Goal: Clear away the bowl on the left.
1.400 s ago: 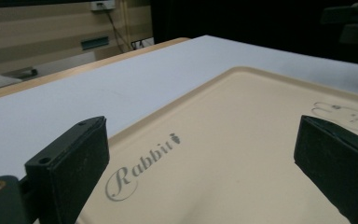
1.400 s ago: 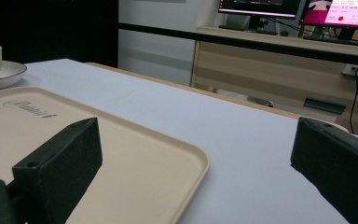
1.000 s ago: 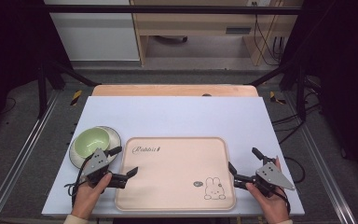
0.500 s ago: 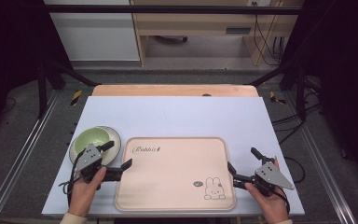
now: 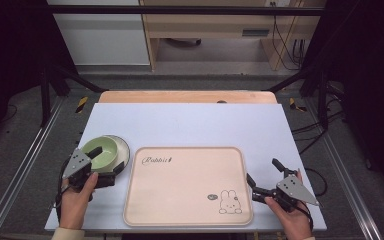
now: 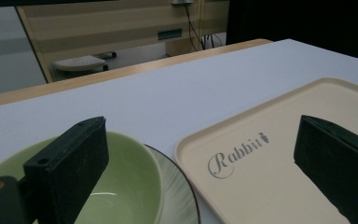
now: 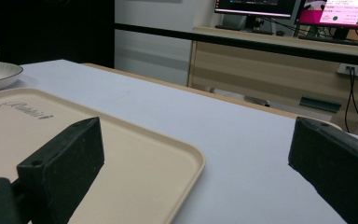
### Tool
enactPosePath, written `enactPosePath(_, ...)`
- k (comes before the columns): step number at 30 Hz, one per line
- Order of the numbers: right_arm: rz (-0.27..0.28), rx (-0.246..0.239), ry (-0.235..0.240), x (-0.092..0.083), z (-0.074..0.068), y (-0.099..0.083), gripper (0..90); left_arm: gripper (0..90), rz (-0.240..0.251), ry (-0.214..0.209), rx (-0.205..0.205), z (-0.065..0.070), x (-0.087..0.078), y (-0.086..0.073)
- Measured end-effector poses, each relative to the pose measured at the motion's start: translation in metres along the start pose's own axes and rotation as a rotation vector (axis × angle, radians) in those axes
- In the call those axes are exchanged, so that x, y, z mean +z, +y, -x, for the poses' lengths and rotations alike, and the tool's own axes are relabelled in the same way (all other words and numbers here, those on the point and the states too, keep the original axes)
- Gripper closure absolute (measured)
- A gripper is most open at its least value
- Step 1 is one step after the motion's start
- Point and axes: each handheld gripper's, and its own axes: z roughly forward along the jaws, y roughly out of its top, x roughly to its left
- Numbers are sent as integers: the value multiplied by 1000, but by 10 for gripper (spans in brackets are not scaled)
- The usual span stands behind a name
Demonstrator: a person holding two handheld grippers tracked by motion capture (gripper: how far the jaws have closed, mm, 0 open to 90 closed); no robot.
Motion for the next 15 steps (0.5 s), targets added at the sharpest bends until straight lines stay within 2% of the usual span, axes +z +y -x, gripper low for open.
enactPosePath(7,-14,0,5,2,-1,-2,35,32,-10,38,-18,-16,-3,0)
enactPosePath(9,-15,1,3,2,0,-2,35,32,-12,42,-21,-17,-3,0)
enactPosePath(12,-13,-2,2,2,0,-2,35,31,-41,76,-9,-21,-1,2)
enactPosePath(14,-15,-4,1,1,-1,-2,35,32,-52,84,0,-22,0,4)
enactPosePath(15,-13,-5,2,1,-1,-2,35,34,-63,112,10,-25,3,7)
